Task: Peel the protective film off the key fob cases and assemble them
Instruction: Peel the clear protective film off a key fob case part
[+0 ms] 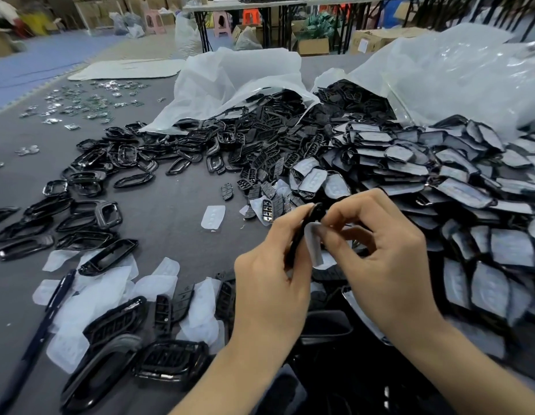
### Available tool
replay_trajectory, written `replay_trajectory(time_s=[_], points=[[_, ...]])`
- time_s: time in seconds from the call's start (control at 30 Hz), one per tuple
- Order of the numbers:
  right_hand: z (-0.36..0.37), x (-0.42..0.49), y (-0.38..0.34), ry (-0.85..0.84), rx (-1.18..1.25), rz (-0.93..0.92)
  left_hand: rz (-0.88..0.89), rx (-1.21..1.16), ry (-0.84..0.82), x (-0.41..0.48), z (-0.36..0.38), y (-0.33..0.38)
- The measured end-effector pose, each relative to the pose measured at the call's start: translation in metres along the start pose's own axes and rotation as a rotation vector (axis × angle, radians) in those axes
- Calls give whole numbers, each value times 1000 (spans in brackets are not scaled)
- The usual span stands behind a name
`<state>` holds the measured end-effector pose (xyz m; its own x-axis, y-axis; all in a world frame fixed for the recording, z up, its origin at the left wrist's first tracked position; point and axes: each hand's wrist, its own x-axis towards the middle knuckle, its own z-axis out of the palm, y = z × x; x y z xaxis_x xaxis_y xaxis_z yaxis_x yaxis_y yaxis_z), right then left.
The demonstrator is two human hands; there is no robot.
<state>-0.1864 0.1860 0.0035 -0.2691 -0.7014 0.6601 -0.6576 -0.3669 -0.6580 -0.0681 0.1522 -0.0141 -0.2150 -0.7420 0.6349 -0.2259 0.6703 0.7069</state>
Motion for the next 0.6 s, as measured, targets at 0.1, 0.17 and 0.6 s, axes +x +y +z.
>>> replay_trajectory(time_s=[0.1,0.17,0.6], points=[[0,-1,-1,15,5,10,41,65,1,1,-1,0],[0,-1,-2,23,18,32,62,80,-1,1,-2,-1],[-10,11,-2,-78,198,284,63,56,-70,1,-1,-9]])
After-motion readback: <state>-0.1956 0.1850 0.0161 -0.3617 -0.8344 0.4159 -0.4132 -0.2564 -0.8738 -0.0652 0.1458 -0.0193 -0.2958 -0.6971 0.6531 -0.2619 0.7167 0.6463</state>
